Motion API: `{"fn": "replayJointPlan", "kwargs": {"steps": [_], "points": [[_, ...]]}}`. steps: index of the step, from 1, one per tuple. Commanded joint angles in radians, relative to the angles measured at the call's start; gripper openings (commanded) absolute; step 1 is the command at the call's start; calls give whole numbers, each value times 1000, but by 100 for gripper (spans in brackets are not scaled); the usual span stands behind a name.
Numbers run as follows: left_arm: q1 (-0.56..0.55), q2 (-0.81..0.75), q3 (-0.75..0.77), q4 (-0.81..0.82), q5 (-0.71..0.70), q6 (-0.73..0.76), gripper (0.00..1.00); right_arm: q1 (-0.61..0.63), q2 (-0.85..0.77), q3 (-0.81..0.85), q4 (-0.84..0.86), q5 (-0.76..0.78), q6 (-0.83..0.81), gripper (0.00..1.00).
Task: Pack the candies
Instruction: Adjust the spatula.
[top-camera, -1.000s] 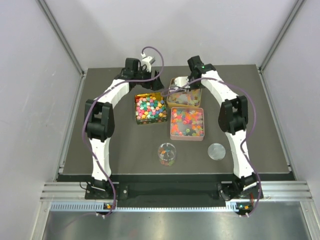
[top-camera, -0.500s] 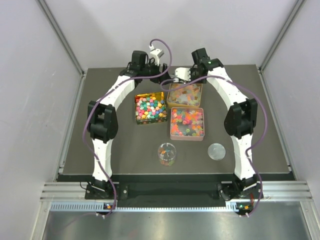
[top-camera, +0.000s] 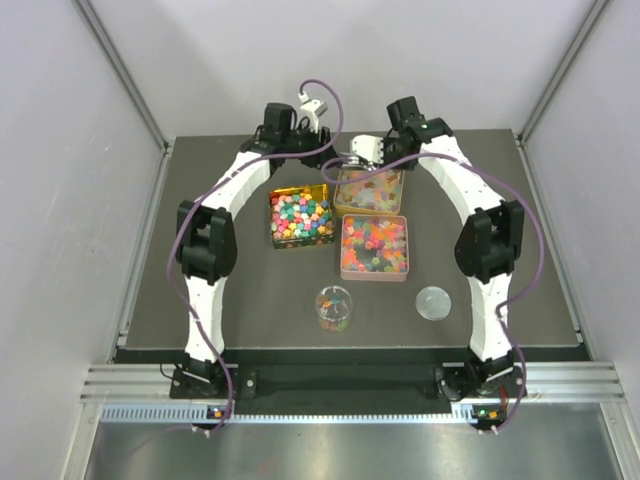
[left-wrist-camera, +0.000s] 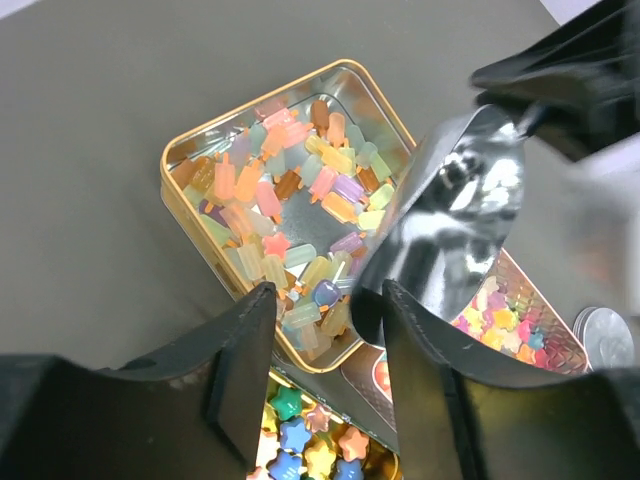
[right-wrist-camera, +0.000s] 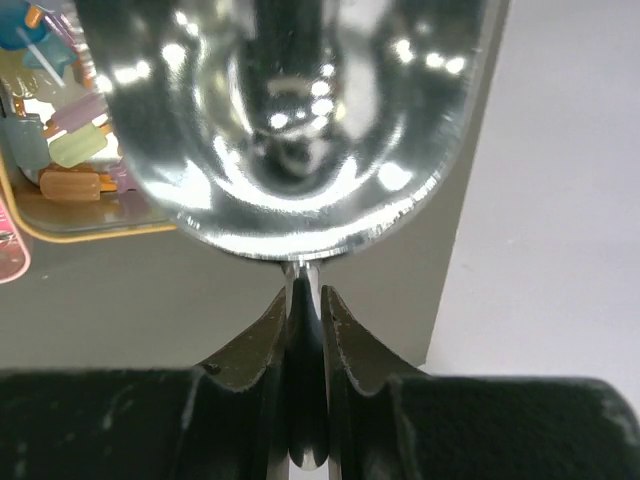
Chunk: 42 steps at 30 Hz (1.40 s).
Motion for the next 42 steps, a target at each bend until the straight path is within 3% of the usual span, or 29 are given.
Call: {"fn": "replayJointPlan", "kwargs": {"steps": [1,13,19,25,42], "points": [[3,32,23,47,28,-2,49,5,-139,15,42,-82,48,0],[-6,35,26,52,22,7,49,4,-265,-12,48,-342,117,0],[-11,32,28,50,12,12,51,2,-245,66,12,-425,162,0],[-5,3,20,4,3,54,51,-2,-183,71,12,-290,168,0],[22,-76,12,12,29,29,50,-7,-161,16,24,-274,153,0]]}}
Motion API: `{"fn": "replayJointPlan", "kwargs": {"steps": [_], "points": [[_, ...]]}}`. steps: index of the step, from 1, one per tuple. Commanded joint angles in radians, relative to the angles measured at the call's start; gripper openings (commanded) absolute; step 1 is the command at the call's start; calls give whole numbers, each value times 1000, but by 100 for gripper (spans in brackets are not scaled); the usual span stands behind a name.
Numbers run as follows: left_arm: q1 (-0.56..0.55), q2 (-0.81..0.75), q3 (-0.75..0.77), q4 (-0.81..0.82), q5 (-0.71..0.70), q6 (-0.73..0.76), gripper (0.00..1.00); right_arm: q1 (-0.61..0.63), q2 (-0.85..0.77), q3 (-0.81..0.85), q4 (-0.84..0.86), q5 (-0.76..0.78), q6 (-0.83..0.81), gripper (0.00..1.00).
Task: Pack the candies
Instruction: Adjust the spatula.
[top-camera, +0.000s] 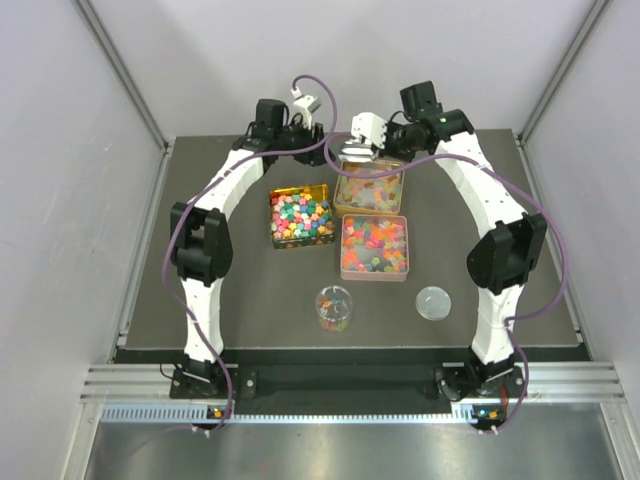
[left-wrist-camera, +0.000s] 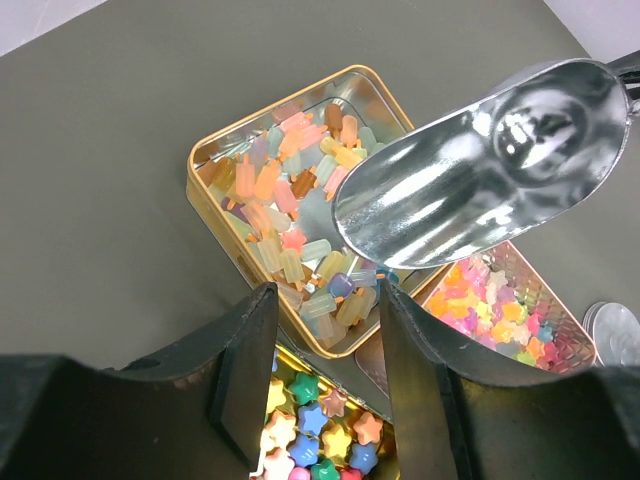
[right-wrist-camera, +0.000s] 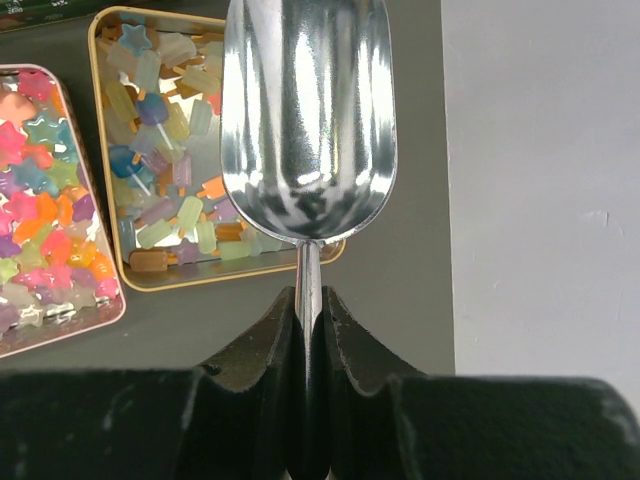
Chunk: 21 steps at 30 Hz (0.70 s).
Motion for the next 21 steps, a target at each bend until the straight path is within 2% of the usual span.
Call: {"fn": "replayJointPlan", "kwargs": {"steps": [1,12,21], "points": [[-6,-51,14,44,23,-10,50,-2,-4,10,21,-37,-3,0],[-21,7,47,64,5,-16,52,17,-38,-31,-44,-99,-41,0],[-31,46,52,66,4,-15,52,18,-92,-5,-22,-241,0,0]]}}
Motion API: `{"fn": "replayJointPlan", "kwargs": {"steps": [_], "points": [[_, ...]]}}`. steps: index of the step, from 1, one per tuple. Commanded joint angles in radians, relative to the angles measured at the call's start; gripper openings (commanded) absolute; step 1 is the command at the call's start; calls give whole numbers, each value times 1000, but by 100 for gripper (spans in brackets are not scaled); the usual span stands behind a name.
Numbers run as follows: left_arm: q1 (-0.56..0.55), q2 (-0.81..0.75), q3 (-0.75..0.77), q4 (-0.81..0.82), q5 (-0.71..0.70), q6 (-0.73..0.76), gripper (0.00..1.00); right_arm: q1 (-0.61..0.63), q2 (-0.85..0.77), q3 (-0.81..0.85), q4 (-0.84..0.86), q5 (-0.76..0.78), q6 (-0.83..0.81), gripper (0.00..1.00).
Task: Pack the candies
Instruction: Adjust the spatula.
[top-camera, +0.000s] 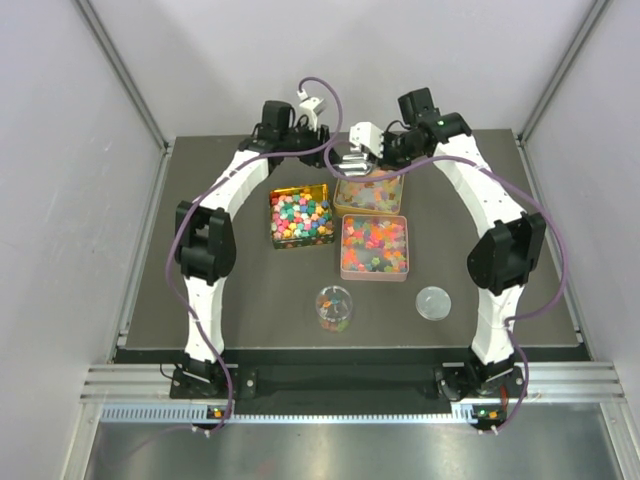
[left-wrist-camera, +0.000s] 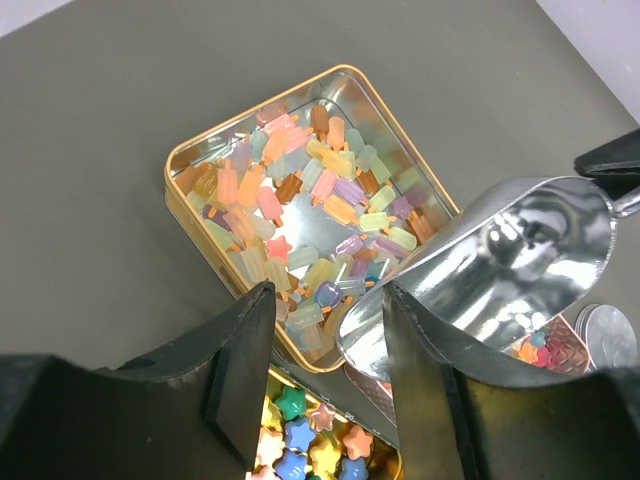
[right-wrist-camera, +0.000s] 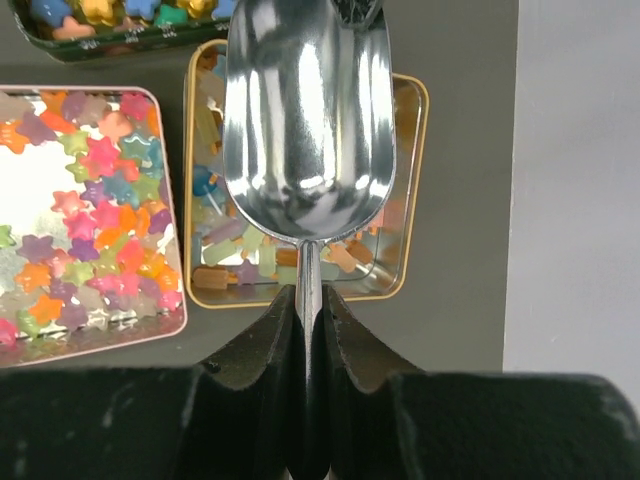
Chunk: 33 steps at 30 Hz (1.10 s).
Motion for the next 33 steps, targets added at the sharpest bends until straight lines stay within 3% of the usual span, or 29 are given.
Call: {"fn": "replayJointPlan", "kwargs": {"steps": [1,16,20,23,28,33], "points": [[-11,29,43,52,6,4,52,11,-97,42,55,-137,53,0],[-27,47,62,61,6,-2,53,9,-48,191,144,-271,282,0],[-27,49,66,62,0,-1,53,11,-39,187,140,-263,277,0],[-25,46,89,41,-60,41,55,11,-28,132,118,-165,189,0],[7,44,121,45,-195,93,68,8,22,85,57,25,53,0],[30,63,111,35,-240,47,69,15,97,111,51,170,-8,0]]}}
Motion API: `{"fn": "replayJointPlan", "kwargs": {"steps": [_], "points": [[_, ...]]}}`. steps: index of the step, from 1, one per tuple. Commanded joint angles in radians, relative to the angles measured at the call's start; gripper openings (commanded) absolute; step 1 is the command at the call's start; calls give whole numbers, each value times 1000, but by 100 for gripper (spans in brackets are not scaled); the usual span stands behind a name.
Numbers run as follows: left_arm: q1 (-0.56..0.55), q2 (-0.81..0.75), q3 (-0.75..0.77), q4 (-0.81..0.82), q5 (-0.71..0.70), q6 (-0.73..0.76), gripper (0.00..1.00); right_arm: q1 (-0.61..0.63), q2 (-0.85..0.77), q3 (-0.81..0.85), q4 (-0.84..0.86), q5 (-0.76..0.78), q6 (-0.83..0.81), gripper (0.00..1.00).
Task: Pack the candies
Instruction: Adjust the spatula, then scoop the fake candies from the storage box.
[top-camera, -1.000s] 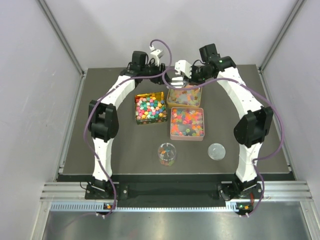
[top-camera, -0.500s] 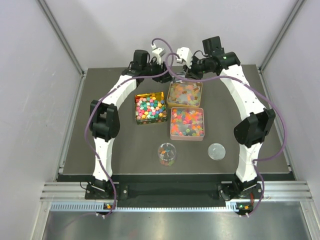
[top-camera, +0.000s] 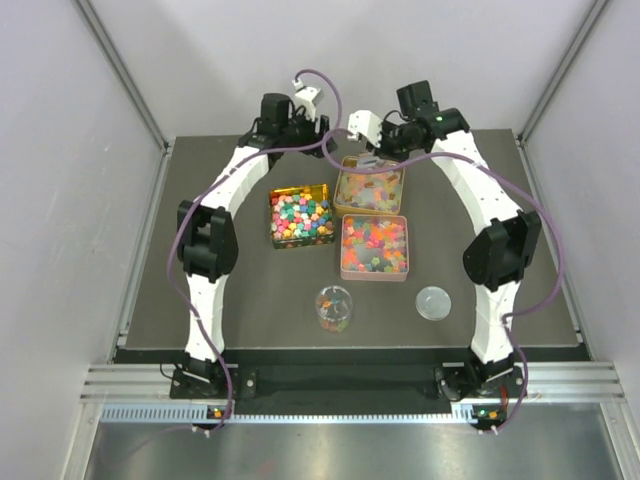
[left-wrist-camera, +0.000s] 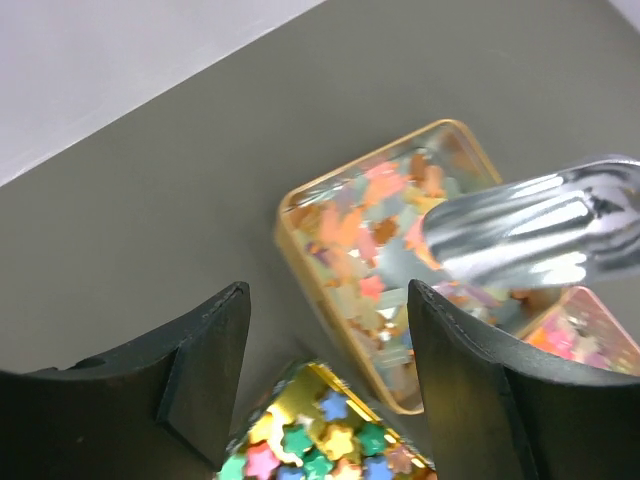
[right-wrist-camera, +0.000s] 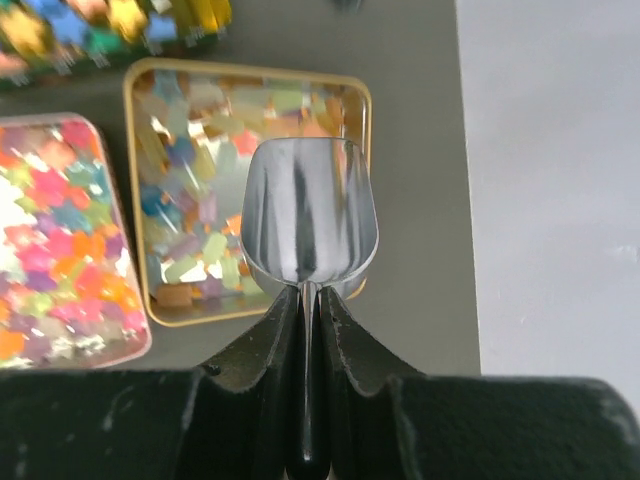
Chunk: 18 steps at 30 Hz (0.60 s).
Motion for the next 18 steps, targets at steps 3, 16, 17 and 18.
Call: {"fn": "replayJointPlan", "kwargs": {"steps": [3,16,17,18], "points": [[25,7,2,-2,-52,-13,69,11,98,47,8,199,-157,0],[74,-57,-127,-3,72,-72,68,16,202,60,79,371,-317,0],[77,-57,-133,-2,79,-75,68,16,205,60,83,380,-323,0],[78,-59,-137,-2,87,-78,68,16,214,59,88,392,-329,0]]}}
